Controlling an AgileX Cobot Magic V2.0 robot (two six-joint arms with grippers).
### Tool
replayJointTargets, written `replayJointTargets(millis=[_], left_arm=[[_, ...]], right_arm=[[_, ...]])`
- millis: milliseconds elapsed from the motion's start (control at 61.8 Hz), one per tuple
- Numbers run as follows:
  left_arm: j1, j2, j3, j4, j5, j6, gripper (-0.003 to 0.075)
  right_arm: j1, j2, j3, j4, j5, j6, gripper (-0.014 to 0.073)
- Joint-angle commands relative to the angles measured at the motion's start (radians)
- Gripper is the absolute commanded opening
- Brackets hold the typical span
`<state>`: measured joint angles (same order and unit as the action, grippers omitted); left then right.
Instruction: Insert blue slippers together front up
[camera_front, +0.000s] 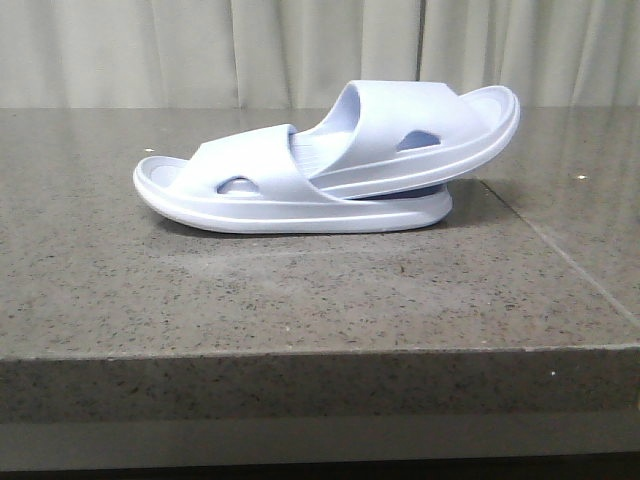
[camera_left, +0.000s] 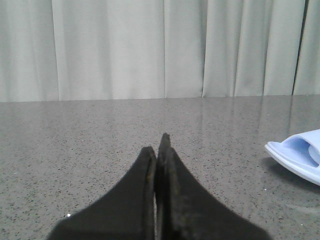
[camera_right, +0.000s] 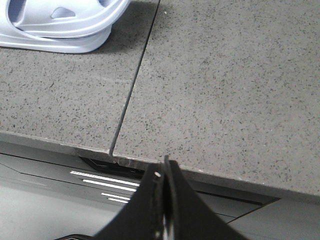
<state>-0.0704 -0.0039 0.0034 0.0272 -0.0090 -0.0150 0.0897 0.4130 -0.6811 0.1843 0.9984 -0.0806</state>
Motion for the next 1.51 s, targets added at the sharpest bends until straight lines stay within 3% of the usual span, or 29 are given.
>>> replayJointTargets(millis=[0,680,842,987,1101,1359,1489], left_arm=[[-0.007,-0.017,0.005,-0.003,-0.085,0.004,-0.002],[-0.007,-0.016,0.005,-0.003,-0.085,0.004,-0.002],[-0.007,-0.016,0.005,-0.003,-0.085,0.004,-0.002],[-0.007,-0.016,0.005,-0.003,-0.085,0.004,-0.002],[-0.007,-0.016,0.005,-0.003,-0.085,0.004,-0.002],[-0.007,-0.016,0.005,-0.003,-0.085,0.004,-0.002],[-0.007,-0.016,0.005,-0.003,-0.085,0.004,-0.002]], right_arm=[[0.0,0.005,-0.021,-0.002,-0.06,0.002,-0.0118],[0.0,0.005,-0.02,-0.033,-0.073,-0.018,-0.0118],[0.0,-0.095,0.108,-0.106,-0.321,-0.023,-0.0118],[0.002,-0.248,0.32,-0.106,-0.652,-0.023,-0.0118],[0.002,-0.335,0.475,-0.098,-0.815,-0.023,-0.0118],[0.002,-0.417,0.691,-0.098,-1.011,-0.023,-0.0118],[0.001,-0.442,0.701,-0.098,-0.998,-0.023,-0.0118]])
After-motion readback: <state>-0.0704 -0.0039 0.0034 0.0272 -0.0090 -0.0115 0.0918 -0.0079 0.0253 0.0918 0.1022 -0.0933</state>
